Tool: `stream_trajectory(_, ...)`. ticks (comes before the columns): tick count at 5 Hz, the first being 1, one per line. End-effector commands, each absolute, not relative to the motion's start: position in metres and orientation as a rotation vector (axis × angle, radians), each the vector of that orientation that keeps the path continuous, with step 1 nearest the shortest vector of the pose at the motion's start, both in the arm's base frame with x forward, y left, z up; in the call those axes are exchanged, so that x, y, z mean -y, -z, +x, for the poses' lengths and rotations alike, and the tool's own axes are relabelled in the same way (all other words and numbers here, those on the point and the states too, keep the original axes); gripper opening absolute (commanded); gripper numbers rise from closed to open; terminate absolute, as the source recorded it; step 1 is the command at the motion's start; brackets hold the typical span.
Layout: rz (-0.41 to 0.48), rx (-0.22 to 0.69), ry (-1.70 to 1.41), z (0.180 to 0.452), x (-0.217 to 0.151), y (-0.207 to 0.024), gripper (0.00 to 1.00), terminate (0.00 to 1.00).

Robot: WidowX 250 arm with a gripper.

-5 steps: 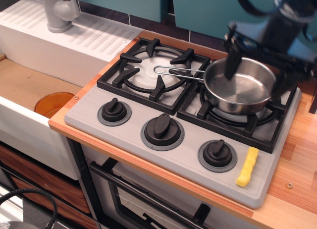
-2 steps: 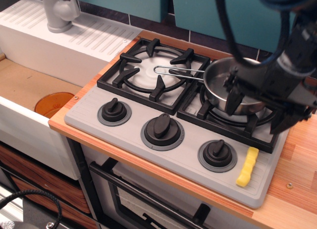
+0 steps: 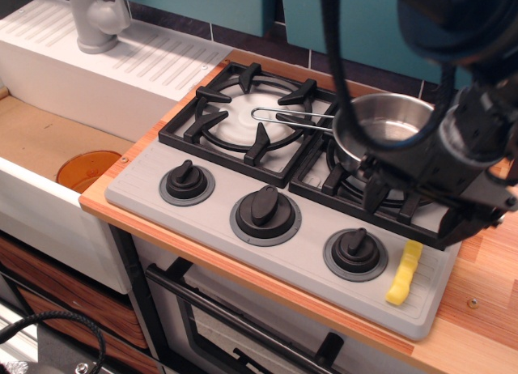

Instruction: Put pot or pan on stove and put fry in pot or pan

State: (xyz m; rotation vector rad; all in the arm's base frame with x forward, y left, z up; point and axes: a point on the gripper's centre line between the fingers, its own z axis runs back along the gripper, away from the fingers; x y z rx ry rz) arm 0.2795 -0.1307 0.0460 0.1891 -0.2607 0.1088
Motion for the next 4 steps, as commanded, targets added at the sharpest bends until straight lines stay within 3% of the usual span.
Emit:
stream_trajectory(1,0.152,0.355,-0.132,0.28,0.139,-0.047,1.0,0.0)
stream_trajectory(4,0.153,0.377,-0.142,0.268,0.157,-0.031,1.0,0.0)
